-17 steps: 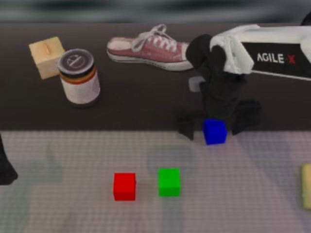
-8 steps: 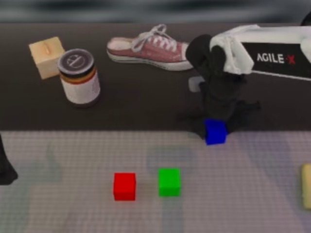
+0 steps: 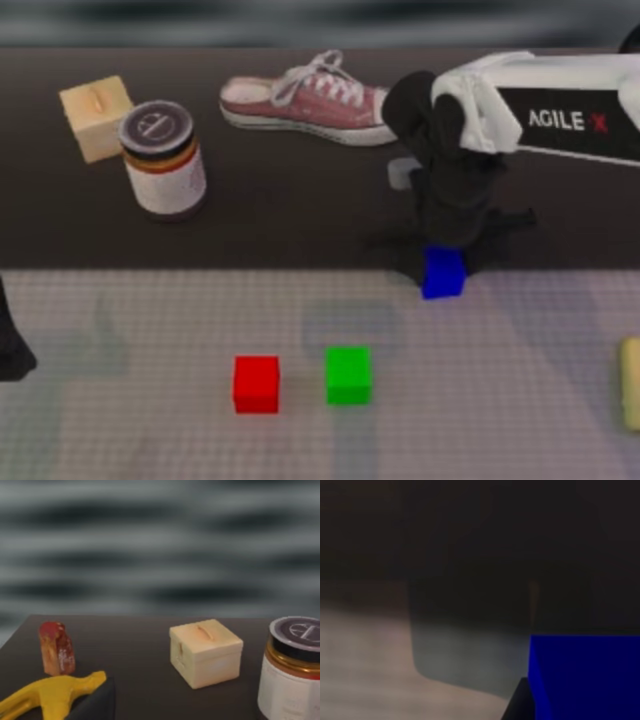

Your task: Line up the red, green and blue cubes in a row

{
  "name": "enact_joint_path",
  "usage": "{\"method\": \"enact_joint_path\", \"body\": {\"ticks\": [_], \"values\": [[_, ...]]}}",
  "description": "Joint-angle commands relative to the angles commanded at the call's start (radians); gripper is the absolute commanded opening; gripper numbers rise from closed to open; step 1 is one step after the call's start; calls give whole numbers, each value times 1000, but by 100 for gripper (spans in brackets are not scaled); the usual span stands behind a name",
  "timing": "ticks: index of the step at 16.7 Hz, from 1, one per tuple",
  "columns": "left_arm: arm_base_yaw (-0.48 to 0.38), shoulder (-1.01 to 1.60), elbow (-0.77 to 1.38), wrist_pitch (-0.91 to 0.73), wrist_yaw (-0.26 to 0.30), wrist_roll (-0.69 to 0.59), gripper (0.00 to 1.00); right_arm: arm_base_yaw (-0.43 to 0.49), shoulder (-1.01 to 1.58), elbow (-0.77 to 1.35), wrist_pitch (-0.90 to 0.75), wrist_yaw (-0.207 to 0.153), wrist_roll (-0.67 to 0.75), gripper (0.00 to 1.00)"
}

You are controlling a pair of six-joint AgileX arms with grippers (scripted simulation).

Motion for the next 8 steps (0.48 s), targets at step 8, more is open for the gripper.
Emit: {"method": "enact_joint_path", "body": {"ticks": [8], "values": [[0, 0, 0, 0, 0, 0, 100, 1, -37, 57, -81, 5, -1, 0]]}}
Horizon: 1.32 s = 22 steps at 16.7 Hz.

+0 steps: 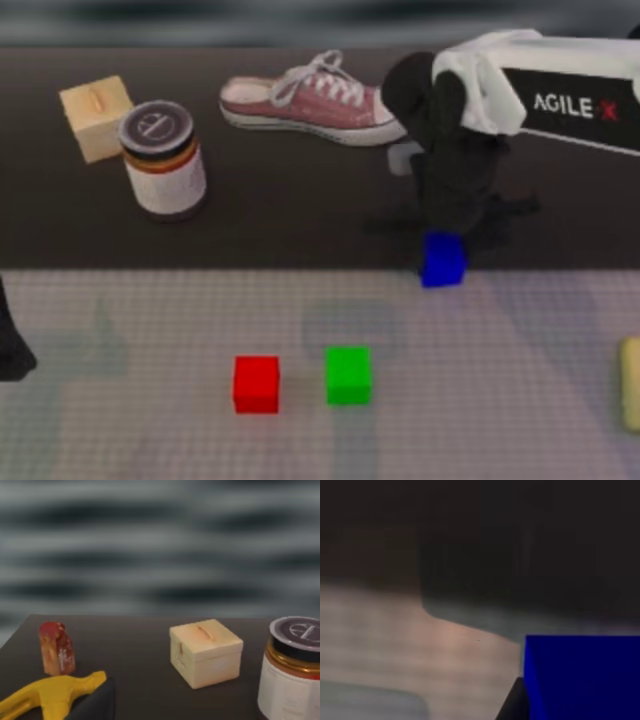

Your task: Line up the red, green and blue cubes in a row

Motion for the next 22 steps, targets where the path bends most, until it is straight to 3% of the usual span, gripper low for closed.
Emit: {"method": "enact_joint_path", "body": {"ticks": [4, 11, 22], "values": [[0, 0, 0, 0, 0, 0, 100, 5, -48, 85, -141, -1, -1, 0], [0, 0, 0, 0, 0, 0, 100, 7, -69, 78, -147, -2, 10, 0], [0, 0, 0, 0, 0, 0, 100, 192, -449, -408, -47, -3, 316, 0]]}}
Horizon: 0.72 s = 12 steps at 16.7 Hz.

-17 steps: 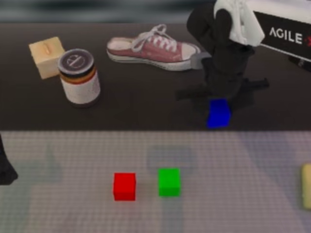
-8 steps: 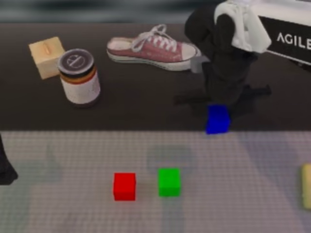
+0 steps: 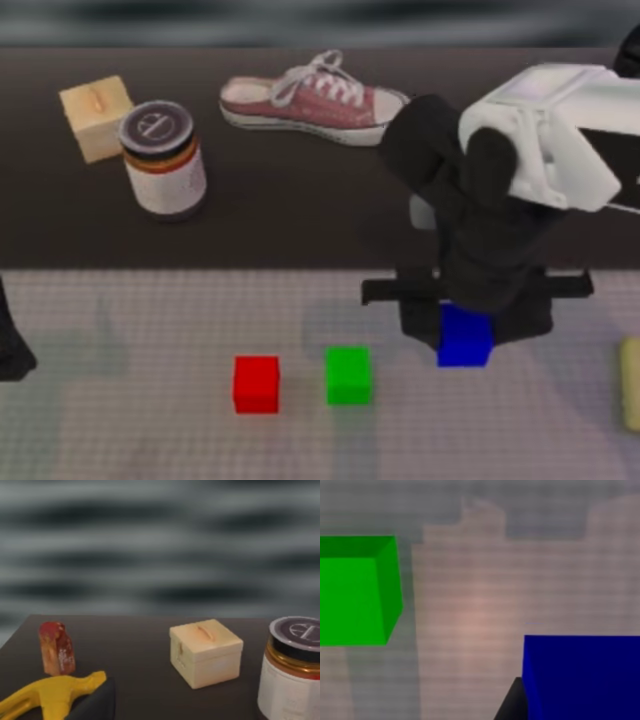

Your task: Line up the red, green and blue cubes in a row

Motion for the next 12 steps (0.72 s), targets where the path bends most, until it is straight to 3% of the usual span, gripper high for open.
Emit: {"method": "enact_joint_path", "body": {"ticks": [7, 12], "values": [[0, 0, 0, 0, 0, 0, 100, 3, -3, -21, 19, 0, 11, 0], [0, 0, 0, 0, 0, 0, 100, 6, 60, -119, 183, 0, 14, 0]]}}
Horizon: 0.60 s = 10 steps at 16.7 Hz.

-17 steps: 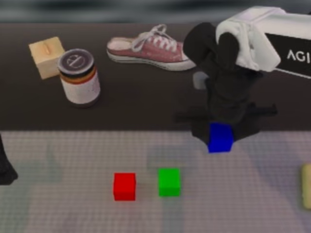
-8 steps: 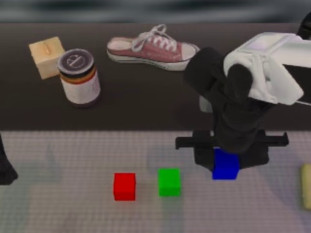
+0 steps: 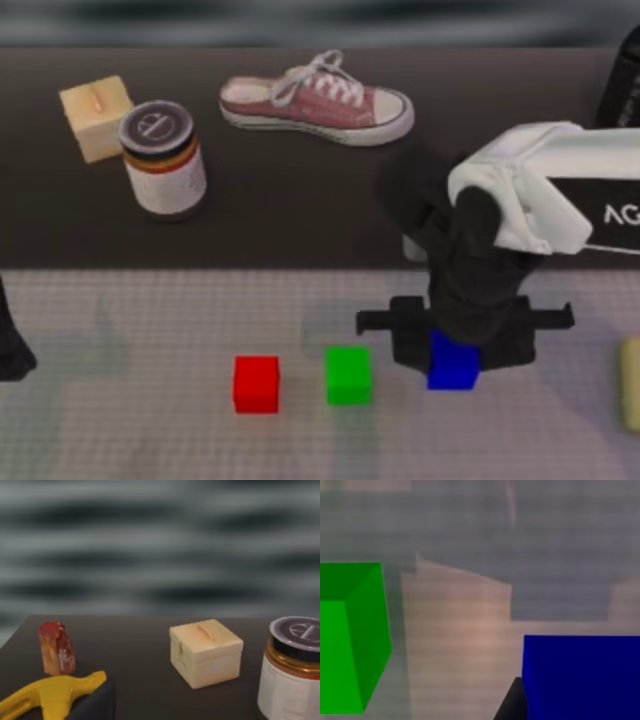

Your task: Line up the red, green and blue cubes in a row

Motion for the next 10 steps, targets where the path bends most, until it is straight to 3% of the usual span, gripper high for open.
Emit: {"method": "enact_joint_path", "body": {"ticks": [7, 10], "values": [[0, 0, 0, 0, 0, 0, 100, 4, 35, -50, 85, 0, 1, 0], [0, 0, 0, 0, 0, 0, 100, 4, 35, -50, 85, 0, 1, 23]]}}
